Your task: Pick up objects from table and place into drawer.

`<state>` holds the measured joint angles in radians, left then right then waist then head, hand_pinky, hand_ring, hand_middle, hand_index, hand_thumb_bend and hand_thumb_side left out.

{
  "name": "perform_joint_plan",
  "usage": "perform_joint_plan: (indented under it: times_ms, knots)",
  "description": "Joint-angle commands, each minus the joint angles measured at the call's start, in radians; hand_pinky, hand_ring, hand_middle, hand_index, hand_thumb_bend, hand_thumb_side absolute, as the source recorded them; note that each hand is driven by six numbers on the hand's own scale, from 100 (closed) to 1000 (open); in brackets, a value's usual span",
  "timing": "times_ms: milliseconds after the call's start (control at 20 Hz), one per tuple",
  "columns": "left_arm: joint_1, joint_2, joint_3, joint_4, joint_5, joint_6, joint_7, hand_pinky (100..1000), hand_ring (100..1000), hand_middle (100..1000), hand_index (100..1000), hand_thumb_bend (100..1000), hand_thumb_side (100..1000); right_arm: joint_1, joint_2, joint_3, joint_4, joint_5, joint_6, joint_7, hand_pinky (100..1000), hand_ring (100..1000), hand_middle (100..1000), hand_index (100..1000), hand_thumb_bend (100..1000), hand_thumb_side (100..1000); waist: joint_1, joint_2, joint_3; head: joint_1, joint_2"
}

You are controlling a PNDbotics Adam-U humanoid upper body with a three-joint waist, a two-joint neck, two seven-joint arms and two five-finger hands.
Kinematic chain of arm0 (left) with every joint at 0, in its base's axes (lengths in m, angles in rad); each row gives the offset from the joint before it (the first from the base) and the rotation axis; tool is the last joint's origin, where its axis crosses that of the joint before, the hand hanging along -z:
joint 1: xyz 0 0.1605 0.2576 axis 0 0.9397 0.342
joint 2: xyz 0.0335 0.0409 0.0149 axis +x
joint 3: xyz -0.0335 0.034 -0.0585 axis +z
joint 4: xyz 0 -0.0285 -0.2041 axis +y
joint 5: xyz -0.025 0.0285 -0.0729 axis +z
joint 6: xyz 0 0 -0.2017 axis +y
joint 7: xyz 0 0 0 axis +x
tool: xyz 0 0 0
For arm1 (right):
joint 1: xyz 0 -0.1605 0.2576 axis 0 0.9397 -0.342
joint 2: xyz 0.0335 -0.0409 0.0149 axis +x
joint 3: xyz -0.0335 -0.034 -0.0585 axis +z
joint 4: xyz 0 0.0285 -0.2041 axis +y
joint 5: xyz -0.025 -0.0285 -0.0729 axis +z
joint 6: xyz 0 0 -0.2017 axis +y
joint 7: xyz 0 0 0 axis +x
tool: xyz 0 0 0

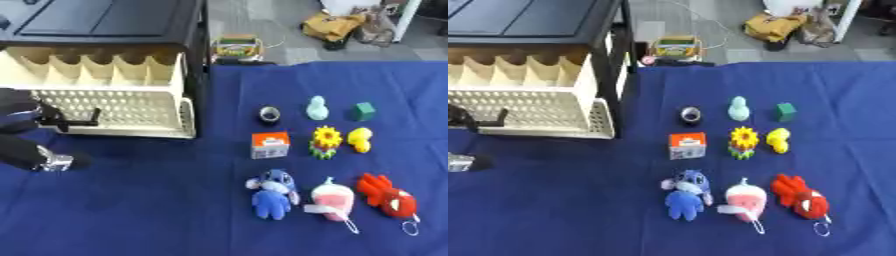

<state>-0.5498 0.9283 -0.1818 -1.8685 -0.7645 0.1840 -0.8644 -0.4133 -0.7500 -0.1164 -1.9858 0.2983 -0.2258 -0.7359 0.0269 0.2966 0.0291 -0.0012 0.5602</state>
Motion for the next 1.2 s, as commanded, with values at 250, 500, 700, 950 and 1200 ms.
perform_joint_plan:
  times_ms: [250,500,700,950,1200]
  knots:
    - [0.004,0.050,0.030,-0.042,-0.031,0.027,-0.009,100,100,100,933,587,875,-0.013,-0.020,-0.014,-0.014,-0.006,0.000,-0.008,746,806,822,921,100,1000,-0.005,-0.021,0.001,-0.001,-0.012]
    - [0.000,0.050,0.059,-0.066,-0.035,0.044,-0.003,100,100,100,1000,572,877,-0.009,-0.021,-0.016,-0.014,-0.005,0.002,-0.011,745,806,822,921,100,1000,-0.004,-0.024,0.004,-0.004,-0.006]
    - [-0.005,0.049,0.075,-0.086,-0.021,0.055,0.002,100,100,100,1000,563,880,-0.008,-0.020,-0.016,-0.014,-0.006,0.002,-0.011,745,805,822,921,100,1000,-0.004,-0.026,0.006,-0.009,-0.001]
    - [-0.026,0.045,0.113,-0.126,-0.009,0.058,0.030,100,100,100,988,545,889,-0.004,-0.026,-0.024,-0.014,0.001,0.011,-0.018,742,807,822,920,100,1000,-0.007,-0.029,0.008,-0.071,0.012]
    - [-0.072,0.038,0.157,-0.131,0.036,0.025,0.143,100,100,100,912,500,908,0.015,-0.072,-0.034,-0.014,0.037,0.130,0.003,744,812,818,881,100,1000,-0.010,-0.032,0.013,-0.120,0.029]
